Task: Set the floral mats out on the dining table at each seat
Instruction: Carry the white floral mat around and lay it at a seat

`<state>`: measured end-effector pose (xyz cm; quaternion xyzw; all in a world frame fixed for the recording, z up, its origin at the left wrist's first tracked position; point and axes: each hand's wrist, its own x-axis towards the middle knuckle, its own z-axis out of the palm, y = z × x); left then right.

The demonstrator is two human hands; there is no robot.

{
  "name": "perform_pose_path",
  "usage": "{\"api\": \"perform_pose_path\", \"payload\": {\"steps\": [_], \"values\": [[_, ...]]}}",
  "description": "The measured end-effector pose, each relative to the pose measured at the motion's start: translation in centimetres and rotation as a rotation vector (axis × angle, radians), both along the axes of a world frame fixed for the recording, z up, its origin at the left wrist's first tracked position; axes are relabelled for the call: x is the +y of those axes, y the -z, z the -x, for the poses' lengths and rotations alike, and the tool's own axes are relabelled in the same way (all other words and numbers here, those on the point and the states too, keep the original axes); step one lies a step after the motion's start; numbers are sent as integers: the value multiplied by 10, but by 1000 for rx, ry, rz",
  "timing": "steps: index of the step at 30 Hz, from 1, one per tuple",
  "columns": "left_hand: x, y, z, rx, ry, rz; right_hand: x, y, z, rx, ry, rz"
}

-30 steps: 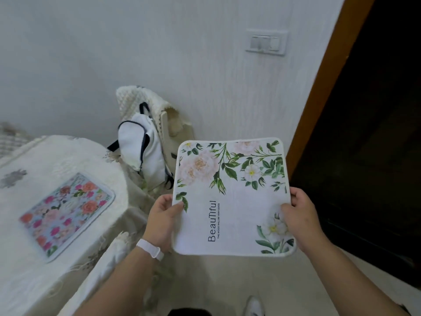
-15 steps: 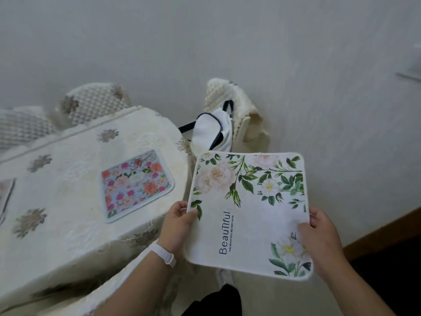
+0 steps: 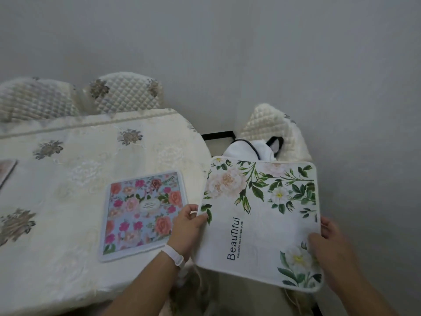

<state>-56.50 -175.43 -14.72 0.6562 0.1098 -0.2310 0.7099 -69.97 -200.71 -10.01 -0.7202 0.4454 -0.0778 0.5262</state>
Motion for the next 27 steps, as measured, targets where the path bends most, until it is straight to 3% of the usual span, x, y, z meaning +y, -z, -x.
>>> {"api": "perform_pose_path", "payload": {"steps": [15,23,27], "values": [[85,14,-64,34,-442,-42,48,19,-191,-10,-425,-51],[71,26,-117,100,-613,-105,39,48,-303,50,-622,-96],[57,25,-163,121,-634,-228,25,69,-360,72,-661,-164]]}}
